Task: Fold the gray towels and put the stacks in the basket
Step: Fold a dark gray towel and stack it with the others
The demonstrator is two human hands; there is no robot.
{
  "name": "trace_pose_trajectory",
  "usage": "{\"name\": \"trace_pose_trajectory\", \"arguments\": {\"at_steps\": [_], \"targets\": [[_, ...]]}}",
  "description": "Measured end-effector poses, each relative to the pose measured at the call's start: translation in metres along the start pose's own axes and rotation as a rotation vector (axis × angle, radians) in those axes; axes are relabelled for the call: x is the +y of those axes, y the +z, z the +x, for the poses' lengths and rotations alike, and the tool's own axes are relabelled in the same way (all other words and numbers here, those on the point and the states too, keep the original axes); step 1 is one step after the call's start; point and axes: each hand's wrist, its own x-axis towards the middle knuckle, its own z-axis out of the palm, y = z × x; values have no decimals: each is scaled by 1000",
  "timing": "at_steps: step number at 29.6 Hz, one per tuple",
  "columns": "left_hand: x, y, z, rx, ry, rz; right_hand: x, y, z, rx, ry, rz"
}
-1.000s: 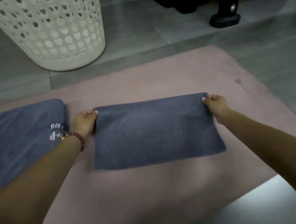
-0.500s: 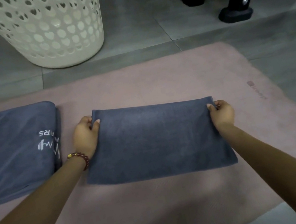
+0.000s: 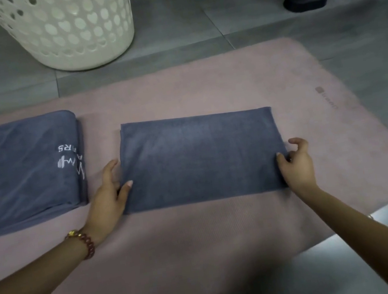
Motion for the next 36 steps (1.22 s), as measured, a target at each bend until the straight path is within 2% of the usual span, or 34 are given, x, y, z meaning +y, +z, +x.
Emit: {"name": "trace_pose_trajectory", "arguments": {"at_steps": [4,8,15,21,25,28,33,36], "targets": [[-8,-9,-5,-12,70,33,3,-7,-4,-25,-78,-43],[-16,-2,-22,-28,66,55,3,-13,-2,-40,-106,-101],[-19,-7,-42,-44,125,243,16,-17,-24,-18,-156,-160],[-25,0,-64,1,132,172,24,-17,-29,25,-202,-158],[-26,-1,-67,-36,90,166,24,-20,-29,-12,-228,-182],[-17,-4,-55,-27,69,81,15,-22,-16,-88,-143,-165],[8,4,4,132,-22,-193,-25,-11,33,-114,145,183],[19,12,44,201,-93,-270,-39,7,68,-137,195,240]]}}
